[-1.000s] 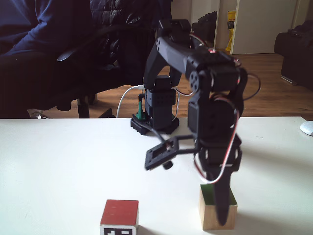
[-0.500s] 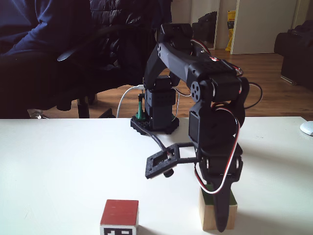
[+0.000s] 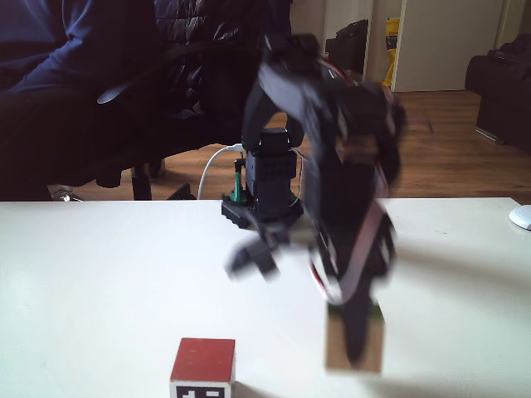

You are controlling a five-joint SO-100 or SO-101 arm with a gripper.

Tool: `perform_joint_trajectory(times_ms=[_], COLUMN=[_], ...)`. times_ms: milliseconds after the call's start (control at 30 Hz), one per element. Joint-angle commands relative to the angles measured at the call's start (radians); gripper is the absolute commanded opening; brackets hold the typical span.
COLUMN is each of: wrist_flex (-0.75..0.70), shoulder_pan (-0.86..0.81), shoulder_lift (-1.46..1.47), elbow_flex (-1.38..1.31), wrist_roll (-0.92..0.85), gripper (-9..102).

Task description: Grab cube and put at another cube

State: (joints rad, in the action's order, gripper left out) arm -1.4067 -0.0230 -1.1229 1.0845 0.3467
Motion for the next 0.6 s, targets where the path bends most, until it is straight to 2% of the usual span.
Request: perform_joint_trajectory(times_ms=[0, 200, 567], wrist_flex=[-0.041, -0.061, -0.067], shoulder_pan=[-0.054, -0.169, -0.347], shoulder_lift=[-0.163, -0.293, -0.184], elbow_flex=[-0.008, 0.051, -0.054], wrist_roll=[-0.031, -0.109, -0.218], gripper=[13, 13, 13])
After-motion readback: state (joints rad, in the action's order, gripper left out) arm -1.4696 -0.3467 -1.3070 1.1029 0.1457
